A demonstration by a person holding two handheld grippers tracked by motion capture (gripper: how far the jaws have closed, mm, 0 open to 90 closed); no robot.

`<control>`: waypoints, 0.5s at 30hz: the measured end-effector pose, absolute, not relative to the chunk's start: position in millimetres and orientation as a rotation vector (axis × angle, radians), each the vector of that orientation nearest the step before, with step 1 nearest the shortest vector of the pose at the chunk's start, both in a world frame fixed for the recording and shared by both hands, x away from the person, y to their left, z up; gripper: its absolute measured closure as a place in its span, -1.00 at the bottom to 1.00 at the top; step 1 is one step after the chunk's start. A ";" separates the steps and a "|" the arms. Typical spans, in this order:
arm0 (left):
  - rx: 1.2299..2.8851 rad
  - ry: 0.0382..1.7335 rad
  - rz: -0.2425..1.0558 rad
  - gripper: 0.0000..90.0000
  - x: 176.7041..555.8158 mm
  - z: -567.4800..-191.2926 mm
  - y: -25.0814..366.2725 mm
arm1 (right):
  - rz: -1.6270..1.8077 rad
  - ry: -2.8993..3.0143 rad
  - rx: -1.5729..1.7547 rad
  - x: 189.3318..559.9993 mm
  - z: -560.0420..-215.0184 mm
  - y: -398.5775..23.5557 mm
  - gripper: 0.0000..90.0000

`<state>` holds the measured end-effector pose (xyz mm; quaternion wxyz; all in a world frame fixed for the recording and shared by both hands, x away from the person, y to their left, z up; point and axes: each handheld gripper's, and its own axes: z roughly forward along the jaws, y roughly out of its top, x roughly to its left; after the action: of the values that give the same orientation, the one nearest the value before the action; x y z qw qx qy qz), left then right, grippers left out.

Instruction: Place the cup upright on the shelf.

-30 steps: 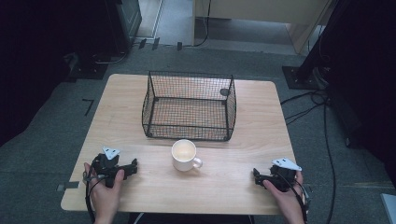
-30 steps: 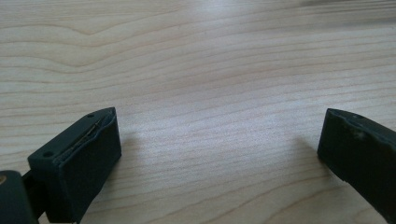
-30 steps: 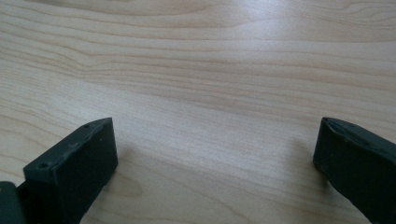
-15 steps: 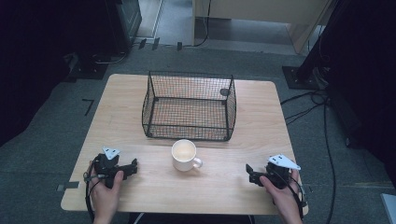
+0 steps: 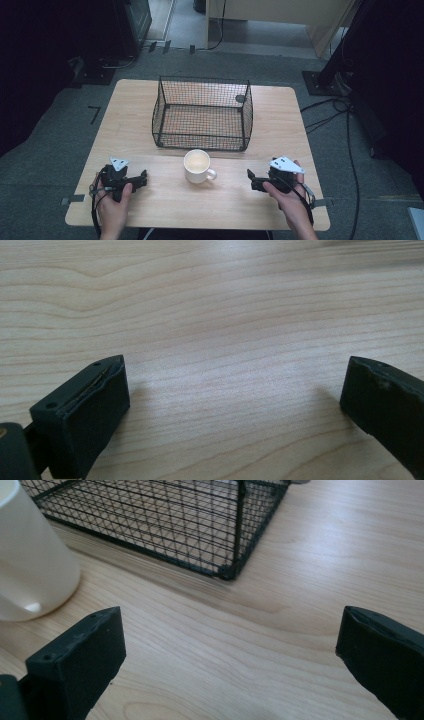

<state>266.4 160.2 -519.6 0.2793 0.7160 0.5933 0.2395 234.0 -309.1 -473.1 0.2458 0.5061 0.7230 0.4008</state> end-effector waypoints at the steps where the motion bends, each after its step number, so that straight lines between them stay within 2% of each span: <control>1: 1.920 1.591 0.642 -1.00 266.4 -519.6 160.2 | 1.094 1.973 1.381 234.0 -473.1 -309.1 -1.00; 15: 1.921 1.591 0.643 -1.00 266.4 -519.6 160.2 | 1.220 2.038 1.330 241.5 -466.1 -273.2 -1.00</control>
<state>266.4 160.2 -519.6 0.2793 0.7160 0.5932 0.2396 241.5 -273.2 -466.1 0.2080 0.4779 0.7323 0.4382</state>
